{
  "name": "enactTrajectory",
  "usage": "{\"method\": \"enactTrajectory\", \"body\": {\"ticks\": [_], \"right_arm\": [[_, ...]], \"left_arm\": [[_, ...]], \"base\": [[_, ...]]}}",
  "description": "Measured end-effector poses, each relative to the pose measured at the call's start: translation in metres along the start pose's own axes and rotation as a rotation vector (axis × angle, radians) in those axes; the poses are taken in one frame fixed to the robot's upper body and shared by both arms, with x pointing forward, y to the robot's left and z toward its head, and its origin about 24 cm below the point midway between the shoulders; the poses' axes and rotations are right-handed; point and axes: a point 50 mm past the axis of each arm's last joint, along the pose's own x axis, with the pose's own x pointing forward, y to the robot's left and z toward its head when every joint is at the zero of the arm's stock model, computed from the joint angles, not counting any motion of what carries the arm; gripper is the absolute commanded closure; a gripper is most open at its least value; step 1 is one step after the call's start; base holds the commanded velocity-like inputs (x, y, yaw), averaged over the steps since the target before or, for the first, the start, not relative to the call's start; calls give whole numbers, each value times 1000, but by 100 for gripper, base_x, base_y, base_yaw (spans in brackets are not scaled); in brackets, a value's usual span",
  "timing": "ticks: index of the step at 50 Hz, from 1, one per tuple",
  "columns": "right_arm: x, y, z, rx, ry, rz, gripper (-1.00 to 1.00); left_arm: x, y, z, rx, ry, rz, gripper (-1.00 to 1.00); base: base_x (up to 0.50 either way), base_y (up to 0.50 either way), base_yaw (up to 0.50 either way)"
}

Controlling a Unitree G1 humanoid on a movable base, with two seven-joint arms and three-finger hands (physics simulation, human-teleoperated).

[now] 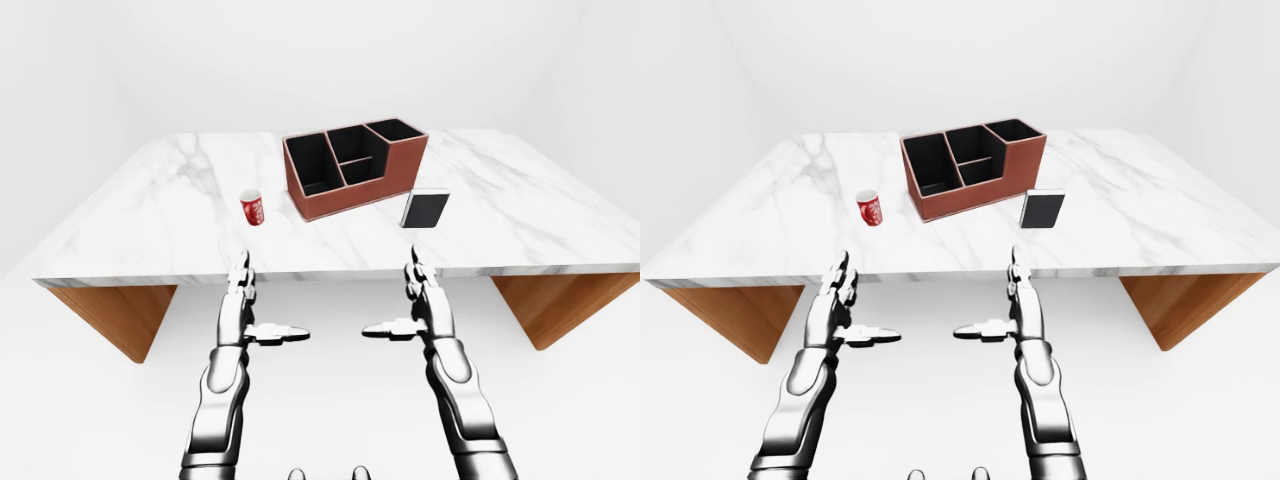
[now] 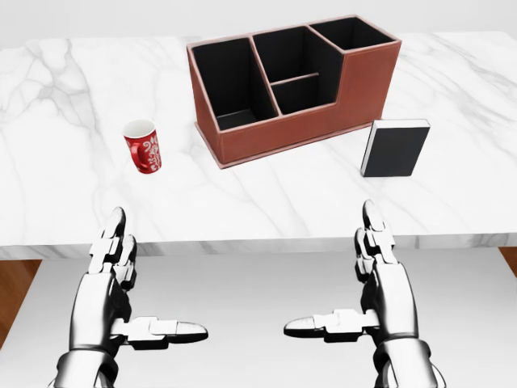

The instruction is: Pick up the book and place it in the left compartment of the caddy.

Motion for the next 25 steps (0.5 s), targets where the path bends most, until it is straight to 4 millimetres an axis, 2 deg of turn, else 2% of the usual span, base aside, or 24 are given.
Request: {"method": "enactTrajectory", "body": {"ticks": [16, 20, 25], "right_arm": [[0, -7, 5, -31, -7, 13, -100], [-1, -11, 6, -56, -14, 13, -100], [-1, -7, 8, -44, -22, 24, -100]], "left_arm": [[-3, 3, 0, 2, 4, -27, -100], [-4, 0, 0, -11, 3, -38, -100], [-4, 4, 1, 9, 3, -35, -100]], "base": [[0, 0, 0], [6, 50, 0], [0, 0, 0]]}}
